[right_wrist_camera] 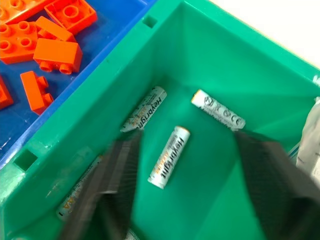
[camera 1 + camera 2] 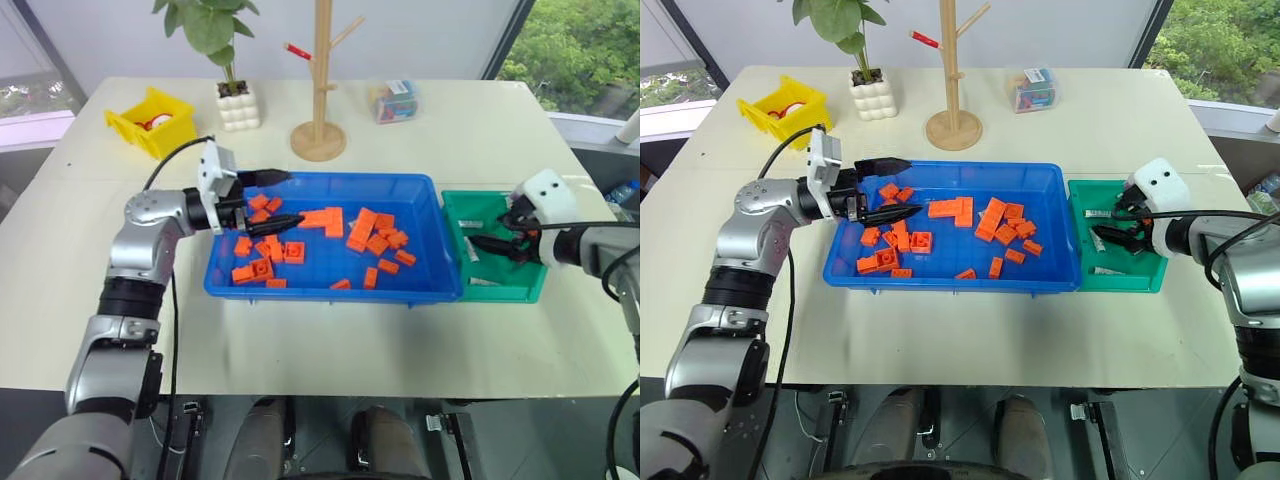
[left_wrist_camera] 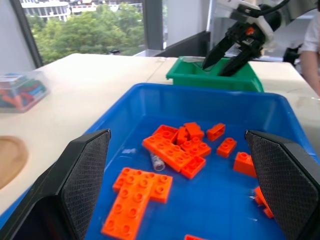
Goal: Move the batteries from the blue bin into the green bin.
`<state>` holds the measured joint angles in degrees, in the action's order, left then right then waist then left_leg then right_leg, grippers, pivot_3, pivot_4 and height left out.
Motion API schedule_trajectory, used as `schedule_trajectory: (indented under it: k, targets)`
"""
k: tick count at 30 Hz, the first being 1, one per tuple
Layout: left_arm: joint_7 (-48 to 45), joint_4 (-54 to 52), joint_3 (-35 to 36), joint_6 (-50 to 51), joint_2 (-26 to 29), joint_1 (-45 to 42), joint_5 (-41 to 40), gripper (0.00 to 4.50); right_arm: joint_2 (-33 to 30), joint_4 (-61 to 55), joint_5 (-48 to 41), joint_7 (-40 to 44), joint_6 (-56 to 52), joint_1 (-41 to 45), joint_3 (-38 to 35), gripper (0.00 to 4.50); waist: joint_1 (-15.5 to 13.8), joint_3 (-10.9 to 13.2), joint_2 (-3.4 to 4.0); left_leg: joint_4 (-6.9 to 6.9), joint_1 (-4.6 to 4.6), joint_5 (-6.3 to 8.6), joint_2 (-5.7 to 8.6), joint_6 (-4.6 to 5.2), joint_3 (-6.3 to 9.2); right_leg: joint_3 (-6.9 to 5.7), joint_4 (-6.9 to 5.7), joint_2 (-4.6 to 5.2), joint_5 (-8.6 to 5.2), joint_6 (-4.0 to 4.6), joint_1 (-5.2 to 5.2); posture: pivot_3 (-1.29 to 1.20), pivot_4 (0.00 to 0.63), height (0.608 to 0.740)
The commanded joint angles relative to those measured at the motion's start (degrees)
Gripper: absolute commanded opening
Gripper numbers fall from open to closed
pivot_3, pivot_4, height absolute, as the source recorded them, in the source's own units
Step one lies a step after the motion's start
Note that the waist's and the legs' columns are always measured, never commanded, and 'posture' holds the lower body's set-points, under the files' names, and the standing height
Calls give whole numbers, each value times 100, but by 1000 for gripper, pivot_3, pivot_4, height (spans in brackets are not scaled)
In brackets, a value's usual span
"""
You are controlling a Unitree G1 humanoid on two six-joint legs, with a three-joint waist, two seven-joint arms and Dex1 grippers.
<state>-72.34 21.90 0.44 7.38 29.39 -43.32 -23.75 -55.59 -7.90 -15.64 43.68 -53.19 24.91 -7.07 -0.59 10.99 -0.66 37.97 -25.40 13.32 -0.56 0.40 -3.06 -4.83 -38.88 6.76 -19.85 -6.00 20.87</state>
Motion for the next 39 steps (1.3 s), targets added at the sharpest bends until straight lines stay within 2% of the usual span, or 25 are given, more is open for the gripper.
schedule_trajectory:
  k: [1, 3, 8, 13, 20, 29, 39]
  targets:
    - [61, -272, 192, 40, 129, 66, -67, 4500, -319, 178, 403, -47, 542, 260, 147, 4453, -4, 0, 0, 0, 0, 0, 0, 0, 0, 0, 0, 0, 0, 0, 0, 0, 150, 739]
    - [118, -310, 234, 58, 171, 101, -59, 4500, -282, 323, 549, -96, 818, 629, 319, 4453, 5, 0, 0, 1, 0, 0, 0, 0, -1, 0, 1, 0, 0, 0, 1, 0, 150, 739]
    - [325, -409, 376, 54, 326, 229, -36, 4500, 419, 551, 206, 190, 1028, 1668, 551, 4453, 90, 0, 1, 0, 1, -1, -5, -1, -1, 0, 0, -4, 0, 0, 4, 0, 150, 739]
    - [532, -770, 499, 198, 439, 458, -131, 4500, 1043, 1127, 77, 659, 1224, 2177, 953, 4453, 110, 0, -1, -2, -3, -2, 0, -3, 6, -3, -1, -1, 0, 0, 1, 0, 150, 739]
    - [903, -1504, 716, 494, 533, 966, -269, 4500, 2062, 2517, -4, 681, 1143, 2784, 1112, 4453, 136, 1, 0, 1, -2, -1, 1, -2, 5, -2, -8, 0, 0, 0, 1, 0, 150, 739]
    - [1285, -2193, 952, 798, 675, 1537, -420, 4500, 2512, 3381, 77, 1631, 1504, 3004, 1532, 4453, 126, 1, 1, -1, -2, -1, 0, -3, 7, -2, -9, 0, 0, 0, 3, 0, 150, 739]
    - [1419, -2346, 977, 867, 707, 1636, -458, 4500, 2842, 4494, 349, 1897, 2012, 3320, 1624, 4453, 136, 1, 1, -2, -2, -1, -1, -3, 5, -2, -11, -1, 0, 0, 6, 0, 150, 739]
